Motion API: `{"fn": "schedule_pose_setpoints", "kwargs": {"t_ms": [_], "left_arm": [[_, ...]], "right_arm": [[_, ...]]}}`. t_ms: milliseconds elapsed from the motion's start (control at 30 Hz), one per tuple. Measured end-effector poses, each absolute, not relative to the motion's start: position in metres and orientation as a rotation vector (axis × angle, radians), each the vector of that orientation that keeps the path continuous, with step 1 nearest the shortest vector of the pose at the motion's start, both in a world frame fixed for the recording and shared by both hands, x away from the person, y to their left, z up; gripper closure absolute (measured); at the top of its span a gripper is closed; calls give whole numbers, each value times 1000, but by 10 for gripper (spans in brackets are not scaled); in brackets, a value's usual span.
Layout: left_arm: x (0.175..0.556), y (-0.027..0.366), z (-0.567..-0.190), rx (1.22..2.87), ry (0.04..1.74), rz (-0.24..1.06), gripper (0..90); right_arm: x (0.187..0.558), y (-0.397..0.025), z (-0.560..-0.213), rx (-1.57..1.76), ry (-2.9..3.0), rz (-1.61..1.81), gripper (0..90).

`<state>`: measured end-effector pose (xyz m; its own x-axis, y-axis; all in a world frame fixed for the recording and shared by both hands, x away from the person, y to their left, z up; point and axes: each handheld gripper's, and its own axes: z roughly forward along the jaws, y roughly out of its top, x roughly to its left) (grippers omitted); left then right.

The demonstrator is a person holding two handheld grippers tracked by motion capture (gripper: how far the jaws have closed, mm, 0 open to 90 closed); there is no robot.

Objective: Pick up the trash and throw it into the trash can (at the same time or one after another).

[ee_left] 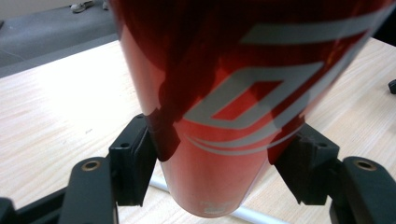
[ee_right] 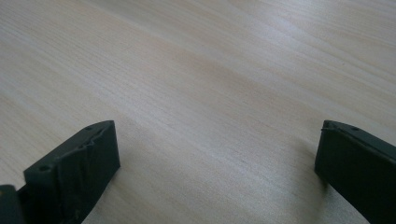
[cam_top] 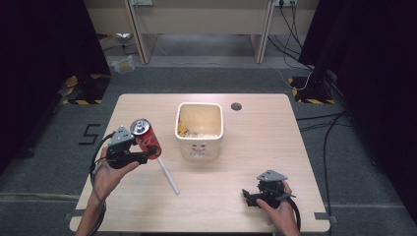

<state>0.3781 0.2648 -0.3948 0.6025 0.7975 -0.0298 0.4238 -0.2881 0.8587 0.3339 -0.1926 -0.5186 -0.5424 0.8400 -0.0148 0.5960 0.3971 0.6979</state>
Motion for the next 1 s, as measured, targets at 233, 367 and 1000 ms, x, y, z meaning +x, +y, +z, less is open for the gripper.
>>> {"fn": "schedule_pose_setpoints", "kwargs": {"t_ms": [233,367,1000], "left_arm": [[382,262,-386,1915,958,514,342],[383,259,-377,1912,937,512,342],[396,244,-346,1923,885,488,342]], "right_arm": [[334,-193,-519,1240,2295,922,1],[334,-193,-519,1240,2295,922,1],[334,-193,-519,1241,2295,923,1]]}}
